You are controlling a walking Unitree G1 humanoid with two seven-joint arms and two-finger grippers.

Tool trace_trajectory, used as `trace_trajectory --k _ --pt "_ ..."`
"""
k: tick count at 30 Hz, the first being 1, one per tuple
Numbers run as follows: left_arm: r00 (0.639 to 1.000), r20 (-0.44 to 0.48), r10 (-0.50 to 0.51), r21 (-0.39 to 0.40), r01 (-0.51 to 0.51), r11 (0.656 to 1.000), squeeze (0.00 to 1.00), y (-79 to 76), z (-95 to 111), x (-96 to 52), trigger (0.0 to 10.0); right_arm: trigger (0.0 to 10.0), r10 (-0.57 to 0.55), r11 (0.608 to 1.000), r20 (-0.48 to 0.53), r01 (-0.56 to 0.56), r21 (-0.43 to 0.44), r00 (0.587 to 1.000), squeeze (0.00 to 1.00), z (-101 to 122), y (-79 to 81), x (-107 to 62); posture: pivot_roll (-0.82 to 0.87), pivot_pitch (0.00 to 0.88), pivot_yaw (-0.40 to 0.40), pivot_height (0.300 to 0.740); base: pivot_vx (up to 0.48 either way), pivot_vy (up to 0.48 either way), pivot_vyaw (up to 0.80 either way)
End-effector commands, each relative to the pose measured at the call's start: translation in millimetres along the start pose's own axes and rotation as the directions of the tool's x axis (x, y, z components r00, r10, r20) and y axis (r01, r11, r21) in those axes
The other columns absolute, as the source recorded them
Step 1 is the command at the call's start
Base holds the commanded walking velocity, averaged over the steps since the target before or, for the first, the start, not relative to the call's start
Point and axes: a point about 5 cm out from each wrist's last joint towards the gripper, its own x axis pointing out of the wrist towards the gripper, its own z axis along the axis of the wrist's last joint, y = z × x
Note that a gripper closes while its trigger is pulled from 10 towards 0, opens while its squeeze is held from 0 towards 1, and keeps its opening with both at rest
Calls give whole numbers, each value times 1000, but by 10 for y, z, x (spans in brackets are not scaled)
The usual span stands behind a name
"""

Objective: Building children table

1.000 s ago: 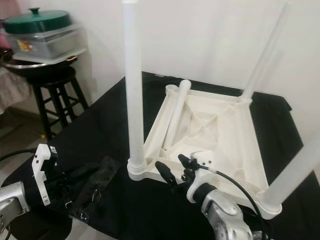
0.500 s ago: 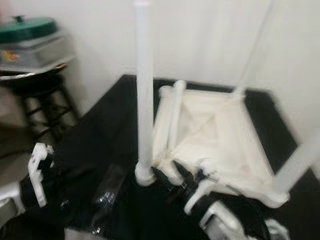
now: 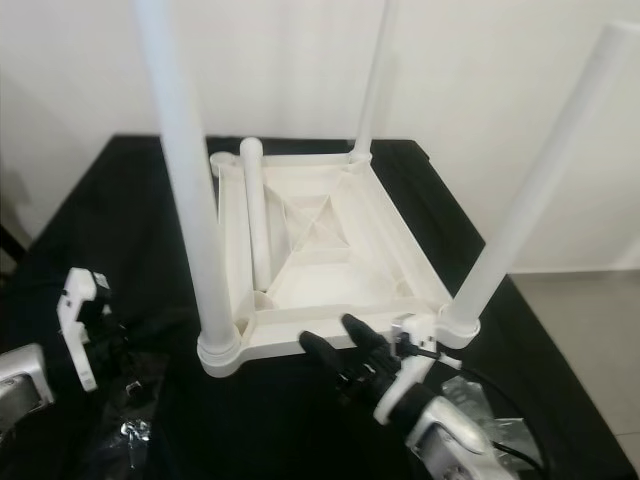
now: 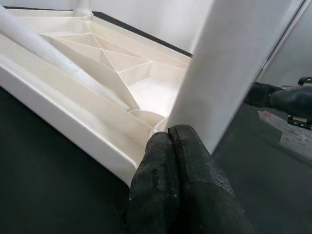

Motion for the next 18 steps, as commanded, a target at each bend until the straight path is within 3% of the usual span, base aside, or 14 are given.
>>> trace_trajectory --k 1,10,18 --pt "1000 -19 -9 -3 9 1000 0 -11 -24 -5 10000 10000 11 999 -9 -11 -33 1000 0 13 12 -10 13 0 -22 740 0 476 0" --pt "1000 -20 -17 3 17 1000 0 -14 -23 -5 10000 10000 40 998 -29 -41 -38 999 0 3 27 8 16 0 -23 740 0 476 0" --pt "997 -15 -71 43 72 996 0 -71 1 -30 10000 10000 95 995 -46 -97 -31 994 0 -7 56 18 20 0 -19 740 0 0 0"
